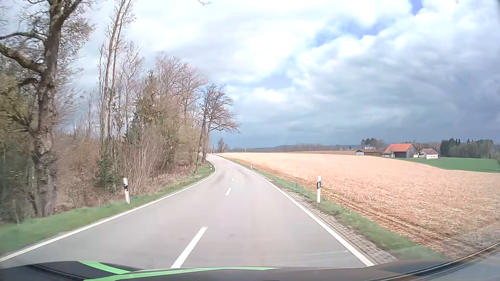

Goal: Follow the waypoints while adhering to traffic rules and regulations

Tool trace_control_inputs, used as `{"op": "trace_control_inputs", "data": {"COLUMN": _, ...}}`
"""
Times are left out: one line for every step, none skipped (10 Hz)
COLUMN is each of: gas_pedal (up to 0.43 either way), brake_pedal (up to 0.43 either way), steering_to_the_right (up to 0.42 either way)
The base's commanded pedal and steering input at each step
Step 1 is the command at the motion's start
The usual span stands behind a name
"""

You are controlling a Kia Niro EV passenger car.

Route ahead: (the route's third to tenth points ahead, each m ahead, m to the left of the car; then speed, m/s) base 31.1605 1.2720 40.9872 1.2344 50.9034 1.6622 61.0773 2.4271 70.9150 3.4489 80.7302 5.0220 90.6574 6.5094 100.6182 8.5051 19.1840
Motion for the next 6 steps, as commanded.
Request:
{"op": "trace_control_inputs", "data": {"gas_pedal": 0.11, "brake_pedal": 0.0, "steering_to_the_right": -0.005}}
{"op": "trace_control_inputs", "data": {"gas_pedal": 0.11, "brake_pedal": 0.0, "steering_to_the_right": -0.005}}
{"op": "trace_control_inputs", "data": {"gas_pedal": 0.11, "brake_pedal": 0.0, "steering_to_the_right": -0.004}}
{"op": "trace_control_inputs", "data": {"gas_pedal": 0.11, "brake_pedal": 0.0, "steering_to_the_right": -0.004}}
{"op": "trace_control_inputs", "data": {"gas_pedal": 0.11, "brake_pedal": 0.0, "steering_to_the_right": -0.004}}
{"op": "trace_control_inputs", "data": {"gas_pedal": 0.11, "brake_pedal": 0.0, "steering_to_the_right": -0.005}}
